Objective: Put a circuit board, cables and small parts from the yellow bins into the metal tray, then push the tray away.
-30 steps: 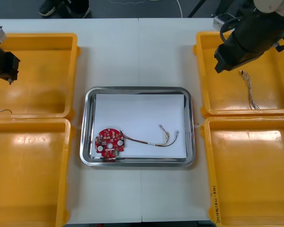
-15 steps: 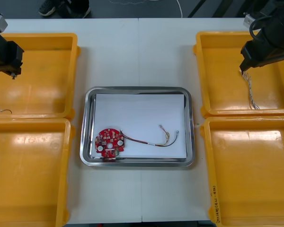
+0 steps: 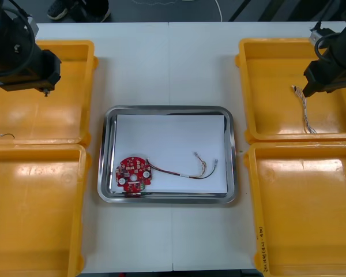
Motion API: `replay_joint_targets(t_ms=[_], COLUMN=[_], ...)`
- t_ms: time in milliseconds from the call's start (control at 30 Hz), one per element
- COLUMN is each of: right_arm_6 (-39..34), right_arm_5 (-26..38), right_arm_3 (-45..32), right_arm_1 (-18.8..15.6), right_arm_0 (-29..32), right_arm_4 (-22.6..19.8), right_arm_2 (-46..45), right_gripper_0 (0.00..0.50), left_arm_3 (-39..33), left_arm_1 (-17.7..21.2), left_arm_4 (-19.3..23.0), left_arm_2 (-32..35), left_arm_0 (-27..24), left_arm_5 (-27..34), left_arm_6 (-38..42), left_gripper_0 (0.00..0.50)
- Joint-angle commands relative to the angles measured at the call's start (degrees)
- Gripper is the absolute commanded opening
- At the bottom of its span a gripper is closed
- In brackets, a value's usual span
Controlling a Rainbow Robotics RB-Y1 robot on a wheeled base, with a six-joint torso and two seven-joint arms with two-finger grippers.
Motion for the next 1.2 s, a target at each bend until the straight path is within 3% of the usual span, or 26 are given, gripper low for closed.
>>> replay_joint_targets(t_ms=[33, 300, 633, 933, 1200], right_arm_6=[-0.6, 0.1, 0.2, 0.5, 0.4], right_arm_5=[-3.2, -9.8, -15.8, -20.4, -22.0], right_arm_3=[-1.0, -1.0, -0.4, 4.5, 6.2], right_arm_1=[-2.3, -2.3, -2.3, -2.0, -1.7], right_arm_0=[2.1, 5.1, 8.6, 8.6, 8.5], right_arm_4=[1.1, 1.3, 1.0, 0.5, 0.6], right_arm_2=[-1.9, -2.2, -2.2, -2.2, -2.2], right_gripper_0=[0.500, 0.500, 0.500, 0.500, 0.500], left_arm_3=[-3.4, -4.1, -2.3, 3.7, 8.6], left_arm_1=[-4.6, -10.6, -16.2, -18.7, -19.8], left_arm_4=[-2.9, -7.9, -11.1, -10.9, -10.9], left_arm_2=[-1.0, -4.0, -8.7, -12.8, -15.2], left_arm_0=[-4.0, -4.8, -5.3, -5.2, -5.2], left_arm_5=[0.5, 0.5, 0.5, 0.5, -4.0], left_arm_6=[-0.4, 0.6, 2.8, 3.2, 2.9], left_gripper_0=[0.000, 0.000, 0.000, 0.000, 0.000])
